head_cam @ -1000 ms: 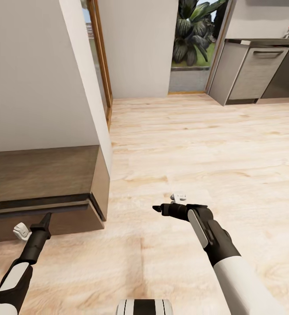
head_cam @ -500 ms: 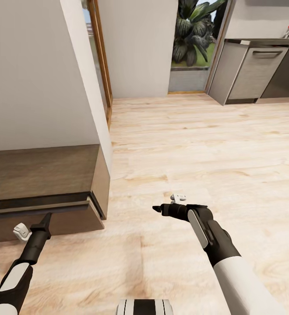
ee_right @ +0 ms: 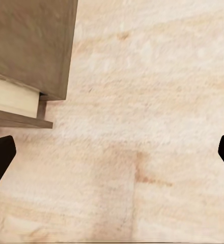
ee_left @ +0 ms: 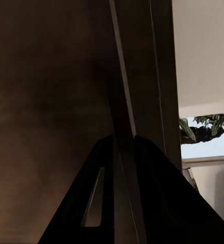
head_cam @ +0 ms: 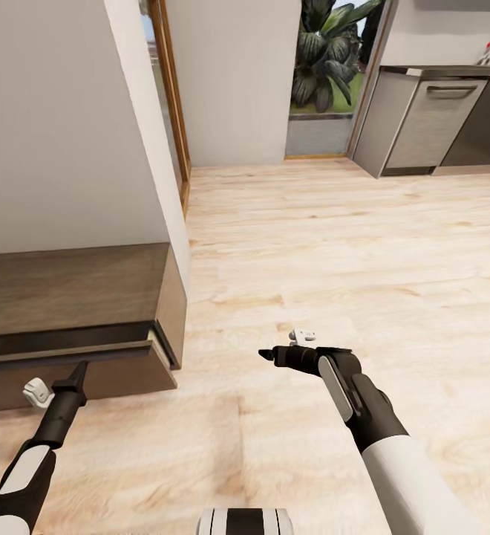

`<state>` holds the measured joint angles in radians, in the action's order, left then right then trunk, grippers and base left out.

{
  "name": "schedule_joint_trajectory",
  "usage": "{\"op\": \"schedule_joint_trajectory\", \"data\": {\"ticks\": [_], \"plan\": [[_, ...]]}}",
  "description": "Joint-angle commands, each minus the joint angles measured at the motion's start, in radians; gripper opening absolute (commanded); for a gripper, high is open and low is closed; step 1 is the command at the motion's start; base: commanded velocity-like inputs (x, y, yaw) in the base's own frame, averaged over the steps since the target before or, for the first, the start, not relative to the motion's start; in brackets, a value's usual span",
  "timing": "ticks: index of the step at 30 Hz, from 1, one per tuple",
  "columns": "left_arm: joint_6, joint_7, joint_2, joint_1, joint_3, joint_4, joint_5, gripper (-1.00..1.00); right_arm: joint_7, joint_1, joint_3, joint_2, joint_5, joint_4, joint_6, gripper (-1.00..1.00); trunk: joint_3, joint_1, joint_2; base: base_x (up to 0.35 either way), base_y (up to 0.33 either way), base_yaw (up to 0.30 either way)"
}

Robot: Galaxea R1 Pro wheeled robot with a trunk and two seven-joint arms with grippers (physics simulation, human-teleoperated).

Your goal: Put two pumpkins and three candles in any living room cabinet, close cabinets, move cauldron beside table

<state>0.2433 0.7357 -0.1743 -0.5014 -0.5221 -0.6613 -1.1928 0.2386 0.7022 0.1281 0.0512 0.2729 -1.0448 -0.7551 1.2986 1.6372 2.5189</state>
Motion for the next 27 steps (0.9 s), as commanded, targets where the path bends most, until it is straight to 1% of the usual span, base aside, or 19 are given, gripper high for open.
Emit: {"op": "schedule_joint_trajectory", "data": {"ticks": [1,8,12,18,22,27], "plan": [[0.004,-0.002,-0.001,0.0,-0.01,0.029,-0.015,-1.0,0.004,0.0,-0.001,0.0,-0.003,-0.001,-0.004,1.0,0.001,0.0,0.0,-0.131,0.0,0.0],[0.004,-0.002,-0.001,0.0,-0.01,0.029,-0.014,-1.0,0.004,0.0,-0.001,0.0,-0.003,0.0,-0.003,1.0,0.001,0.0,0.0,-0.047,0.0,0.0],[0.004,-0.002,-0.001,0.0,-0.01,0.029,-0.015,-1.0,0.004,0.0,-0.001,0.0,-0.003,0.0,-0.003,1.0,0.001,0.0,0.0,-0.16,0.0,0.0],[0.005,-0.002,-0.001,0.0,-0.01,0.029,-0.014,-1.0,0.004,0.0,-0.001,0.0,-0.003,0.0,-0.003,1.0,0.001,0.0,0.0,-0.059,0.0,0.0],[0.005,-0.002,-0.001,0.0,-0.01,0.029,-0.015,-1.0,0.004,0.0,-0.001,0.0,-0.003,0.0,-0.003,1.0,0.001,0.0,0.0,-0.202,0.0,0.0],[0.005,-0.002,-0.001,0.0,-0.01,0.029,-0.014,-1.0,0.004,0.0,-0.001,0.0,-0.003,-0.001,-0.003,1.0,0.001,0.0,0.0,-0.045,0.0,0.0]]}}
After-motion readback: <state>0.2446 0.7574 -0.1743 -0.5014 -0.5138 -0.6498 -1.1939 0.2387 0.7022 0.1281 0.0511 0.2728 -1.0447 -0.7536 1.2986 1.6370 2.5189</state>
